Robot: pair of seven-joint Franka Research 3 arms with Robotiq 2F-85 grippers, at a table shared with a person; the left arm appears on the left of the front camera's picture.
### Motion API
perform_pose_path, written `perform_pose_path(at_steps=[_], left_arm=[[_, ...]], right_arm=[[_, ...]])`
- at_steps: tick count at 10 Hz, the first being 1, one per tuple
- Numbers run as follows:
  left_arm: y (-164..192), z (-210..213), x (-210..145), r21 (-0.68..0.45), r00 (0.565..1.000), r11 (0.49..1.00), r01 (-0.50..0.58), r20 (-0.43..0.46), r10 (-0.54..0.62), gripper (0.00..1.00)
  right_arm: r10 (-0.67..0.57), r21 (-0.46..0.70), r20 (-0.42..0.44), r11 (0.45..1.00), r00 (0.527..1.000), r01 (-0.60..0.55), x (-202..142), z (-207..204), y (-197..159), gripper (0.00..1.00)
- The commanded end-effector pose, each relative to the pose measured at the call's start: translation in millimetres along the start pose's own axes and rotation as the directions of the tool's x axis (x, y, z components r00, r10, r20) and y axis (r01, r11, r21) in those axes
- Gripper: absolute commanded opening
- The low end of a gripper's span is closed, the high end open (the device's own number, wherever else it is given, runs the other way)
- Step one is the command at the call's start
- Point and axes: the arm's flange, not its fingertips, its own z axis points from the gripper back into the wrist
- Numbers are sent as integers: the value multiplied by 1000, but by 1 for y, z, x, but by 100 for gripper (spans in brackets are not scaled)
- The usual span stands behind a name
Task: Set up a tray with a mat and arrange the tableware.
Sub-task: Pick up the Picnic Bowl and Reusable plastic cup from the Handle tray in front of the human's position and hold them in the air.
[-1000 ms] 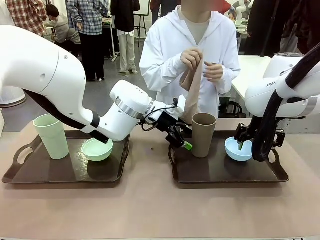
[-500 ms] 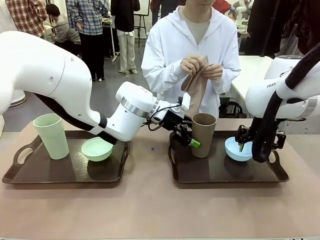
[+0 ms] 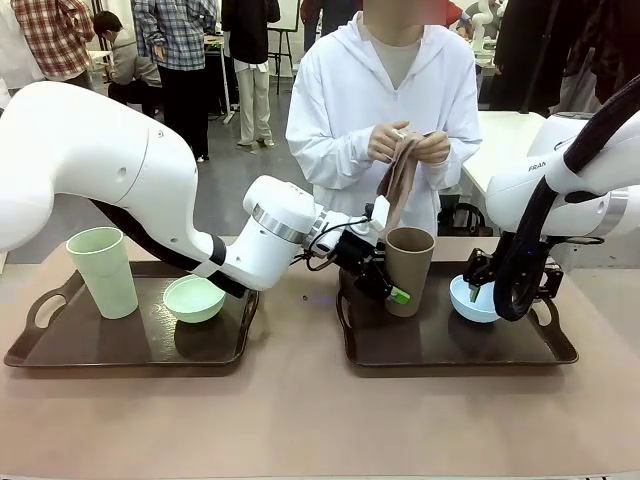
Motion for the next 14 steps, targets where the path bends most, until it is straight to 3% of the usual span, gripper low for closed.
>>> perform_pose_path(at_steps=[1, 4, 5, 6, 7, 8, 9, 11, 12, 13, 14], left_arm=[[3, -7, -1, 7, 995, 998, 65, 81, -66, 100], [9, -22, -8, -5, 992, 997, 76, 97, -75, 100], [9, -22, -8, -8, 992, 997, 81, 97, -79, 40], [8, -21, -7, -5, 992, 997, 83, 97, -82, 40], [8, -20, -6, -1, 993, 997, 77, 94, -77, 0], [8, -20, -6, -3, 993, 997, 71, 92, -70, 35], [8, -19, -5, -5, 994, 997, 73, 86, -72, 0], [4, -14, -3, 1, 995, 997, 73, 66, -73, 0], [3, -11, -3, 5, 996, 998, 67, 64, -67, 22], [3, -9, -3, 10, 996, 998, 62, 63, -63, 22], [3, -9, -3, 13, 996, 998, 57, 61, -58, 0]], right_arm=[[15, 31, 3, 999, 1000, -15, 7, -5, 3, 100], [19, 28, 3, 999, 1000, -19, 9, -7, 2, 100], [33, 29, 8, 999, 999, -33, 8, -8, 1, 41], [35, 29, 7, 999, 999, -35, 8, -8, 1, 41], [38, 28, 9, 999, 999, -39, 8, -8, 1, 0], [41, 23, 13, 999, 999, -42, 8, -8, 1, 36], [39, 15, 20, 999, 999, -39, 9, -8, 1, 0], [49, 6, 28, 999, 998, -49, 7, -7, -1, 0], [49, 6, 28, 999, 998, -49, 6, -8, -2, 0], [48, 5, 26, 999, 999, -48, 7, -9, -2, 0], [50, 3, 25, 999, 998, -50, 7, -9, -1, 0]])
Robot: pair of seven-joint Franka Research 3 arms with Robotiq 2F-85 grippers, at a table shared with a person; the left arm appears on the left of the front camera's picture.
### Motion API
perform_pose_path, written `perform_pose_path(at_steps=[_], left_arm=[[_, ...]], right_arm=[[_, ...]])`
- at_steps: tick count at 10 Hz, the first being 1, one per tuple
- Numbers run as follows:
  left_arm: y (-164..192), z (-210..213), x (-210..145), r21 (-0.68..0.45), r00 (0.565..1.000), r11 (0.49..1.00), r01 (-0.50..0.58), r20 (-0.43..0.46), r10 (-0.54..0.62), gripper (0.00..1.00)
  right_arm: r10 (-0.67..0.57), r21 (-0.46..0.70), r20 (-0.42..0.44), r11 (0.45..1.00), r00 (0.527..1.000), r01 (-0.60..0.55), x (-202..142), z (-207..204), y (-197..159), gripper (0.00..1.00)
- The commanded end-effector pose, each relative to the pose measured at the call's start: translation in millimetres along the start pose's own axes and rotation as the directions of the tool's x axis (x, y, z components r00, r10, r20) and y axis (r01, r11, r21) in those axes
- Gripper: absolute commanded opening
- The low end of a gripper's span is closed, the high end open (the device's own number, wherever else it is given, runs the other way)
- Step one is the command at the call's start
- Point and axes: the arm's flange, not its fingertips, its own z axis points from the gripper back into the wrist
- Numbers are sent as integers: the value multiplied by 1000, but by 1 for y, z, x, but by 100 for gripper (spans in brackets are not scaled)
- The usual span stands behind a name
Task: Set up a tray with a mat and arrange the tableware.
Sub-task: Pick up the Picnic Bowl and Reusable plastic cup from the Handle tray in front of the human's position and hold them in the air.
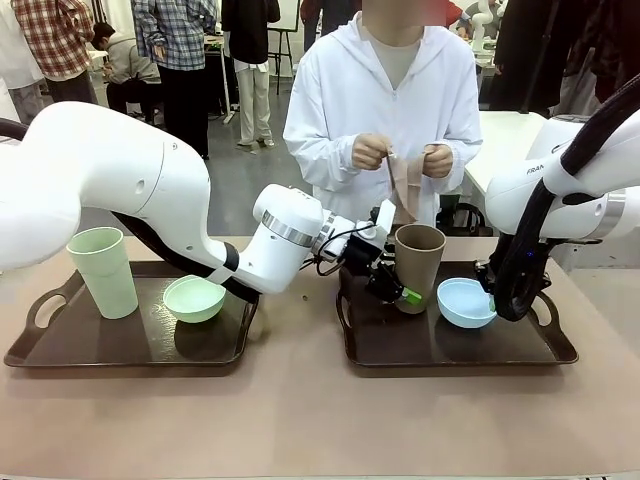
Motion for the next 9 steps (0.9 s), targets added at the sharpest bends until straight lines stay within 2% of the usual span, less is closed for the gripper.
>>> perform_pose_path(at_steps=[1, 2, 4, 5, 6, 7, 9], left_arm=[[-9, 7, 5, 20, 1000, 1000, -8, 3, 8, 22], [-10, 8, 5, 24, 1000, 1000, -14, 1, 14, 0], [-10, 10, 5, 33, 999, 999, -34, -18, 35, 0], [-12, 13, 7, 31, 995, 995, -100, -26, 101, 0], [-21, 22, 18, 32, 990, 989, -142, -19, 143, 0], [-36, 41, 39, 74, 984, 982, -176, -17, 178, 0], [-66, 74, 77, 132, 976, 968, -215, 47, 210, 0]], right_arm=[[19, 0, 10, 1000, 1000, -19, 2, -6, 0, 0], [18, -2, 11, 1000, 1000, -18, 2, -6, 0, 0], [-9, -7, 4, 1000, 1000, 9, 4, -6, 0, 0], [-4, 0, -10, 1000, 1000, 4, 3, 0, 1, 0], [11, -2, -32, 1000, 999, -11, -4, 18, -1, 0], [47, -14, 1, 999, 999, -47, -21, 53, -8, 0], [118, -67, -3, 991, 993, -118, -49, 109, -26, 0]])
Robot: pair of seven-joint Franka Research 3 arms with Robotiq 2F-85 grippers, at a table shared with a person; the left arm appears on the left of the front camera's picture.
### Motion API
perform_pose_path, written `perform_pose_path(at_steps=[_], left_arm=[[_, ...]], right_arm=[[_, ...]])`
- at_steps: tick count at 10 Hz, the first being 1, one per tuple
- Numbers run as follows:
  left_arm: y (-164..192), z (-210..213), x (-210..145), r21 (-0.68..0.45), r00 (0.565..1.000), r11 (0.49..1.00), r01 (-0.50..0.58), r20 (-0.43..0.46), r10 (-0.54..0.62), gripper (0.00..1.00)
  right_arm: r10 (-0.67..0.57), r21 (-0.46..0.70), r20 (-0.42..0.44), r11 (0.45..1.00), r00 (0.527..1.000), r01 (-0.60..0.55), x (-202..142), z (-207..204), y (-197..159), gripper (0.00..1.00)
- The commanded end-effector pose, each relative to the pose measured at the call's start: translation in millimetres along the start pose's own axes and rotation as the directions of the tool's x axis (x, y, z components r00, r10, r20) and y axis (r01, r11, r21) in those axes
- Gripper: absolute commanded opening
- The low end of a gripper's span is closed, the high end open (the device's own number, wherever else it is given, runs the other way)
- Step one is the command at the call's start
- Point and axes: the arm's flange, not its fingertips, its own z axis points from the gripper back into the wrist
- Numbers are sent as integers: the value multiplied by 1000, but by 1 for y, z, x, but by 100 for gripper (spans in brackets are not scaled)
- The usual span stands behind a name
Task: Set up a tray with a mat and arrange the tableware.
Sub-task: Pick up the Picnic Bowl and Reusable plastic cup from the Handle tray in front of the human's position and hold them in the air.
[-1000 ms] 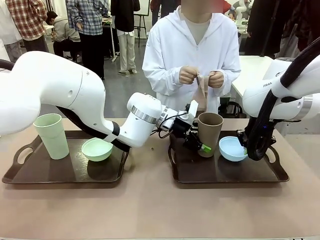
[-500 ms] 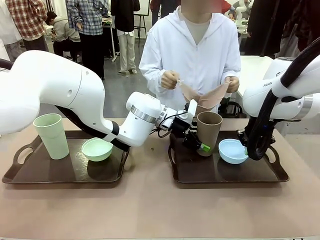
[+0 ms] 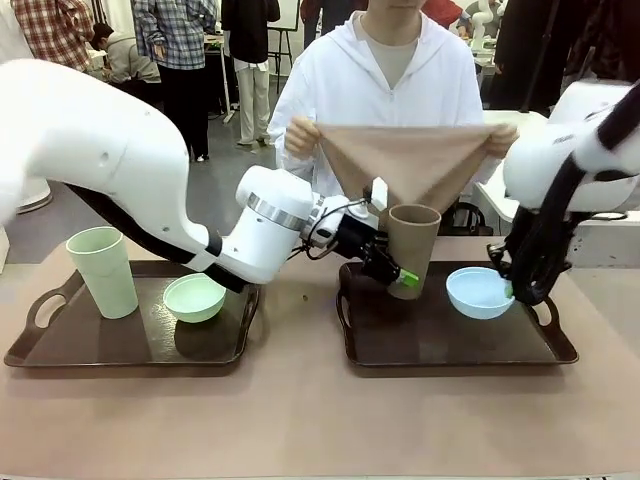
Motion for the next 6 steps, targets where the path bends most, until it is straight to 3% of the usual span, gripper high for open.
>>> perform_pose_path(at_steps=[1, 6], left_arm=[[-53, 44, 30, 56, 999, 998, -20, 34, 19, 0], [-121, 73, 91, 138, 988, 979, 150, -2, -152, 0]], right_arm=[[60, -24, 7, 998, 998, -60, -28, 52, -13, 0], [71, 11, 75, 997, 995, -72, -62, 128, -6, 0]])
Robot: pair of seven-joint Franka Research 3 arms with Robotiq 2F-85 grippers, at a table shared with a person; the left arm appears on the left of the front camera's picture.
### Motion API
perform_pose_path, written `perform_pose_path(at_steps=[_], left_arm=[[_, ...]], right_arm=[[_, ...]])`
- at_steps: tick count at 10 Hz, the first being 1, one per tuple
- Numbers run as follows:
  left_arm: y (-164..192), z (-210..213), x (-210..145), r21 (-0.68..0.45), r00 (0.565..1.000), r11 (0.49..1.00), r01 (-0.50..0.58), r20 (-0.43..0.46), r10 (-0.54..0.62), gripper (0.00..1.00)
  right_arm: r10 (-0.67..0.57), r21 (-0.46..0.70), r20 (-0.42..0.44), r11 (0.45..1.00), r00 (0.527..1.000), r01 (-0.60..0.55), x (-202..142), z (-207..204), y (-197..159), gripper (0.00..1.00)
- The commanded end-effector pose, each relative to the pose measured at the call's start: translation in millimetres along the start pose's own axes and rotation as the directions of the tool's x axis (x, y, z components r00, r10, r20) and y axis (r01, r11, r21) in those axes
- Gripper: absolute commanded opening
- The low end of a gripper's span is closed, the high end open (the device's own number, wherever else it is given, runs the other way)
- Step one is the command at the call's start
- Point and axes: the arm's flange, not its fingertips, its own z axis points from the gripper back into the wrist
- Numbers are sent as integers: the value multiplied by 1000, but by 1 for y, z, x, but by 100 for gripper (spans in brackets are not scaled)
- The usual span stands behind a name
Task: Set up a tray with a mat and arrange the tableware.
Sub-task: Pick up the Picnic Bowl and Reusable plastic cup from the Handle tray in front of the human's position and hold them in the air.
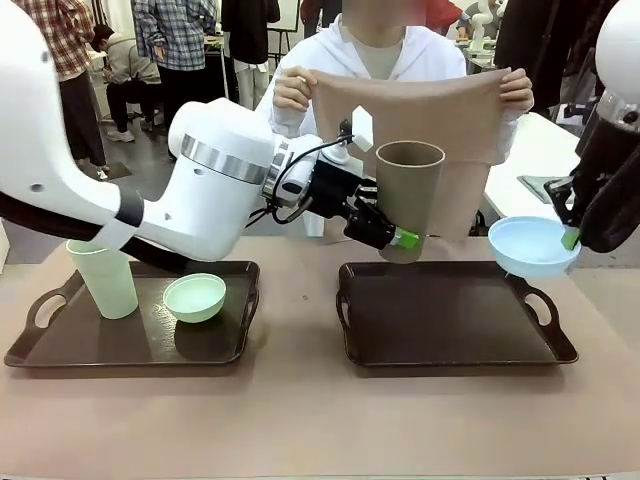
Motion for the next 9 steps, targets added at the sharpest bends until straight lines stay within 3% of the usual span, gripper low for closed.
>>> perform_pose_path(at_steps=[1, 9], left_arm=[[-19, 8, -3, 61, 999, 997, 43, -6, -43, 0], [-9, 4, 7, 16, 1000, 1000, 23, -11, -22, 0]], right_arm=[[0, 20, 6, 1000, 1000, 0, -2, 5, 6, 0], [3, 2, 12, 1000, 1000, -3, -1, 6, 2, 0]])
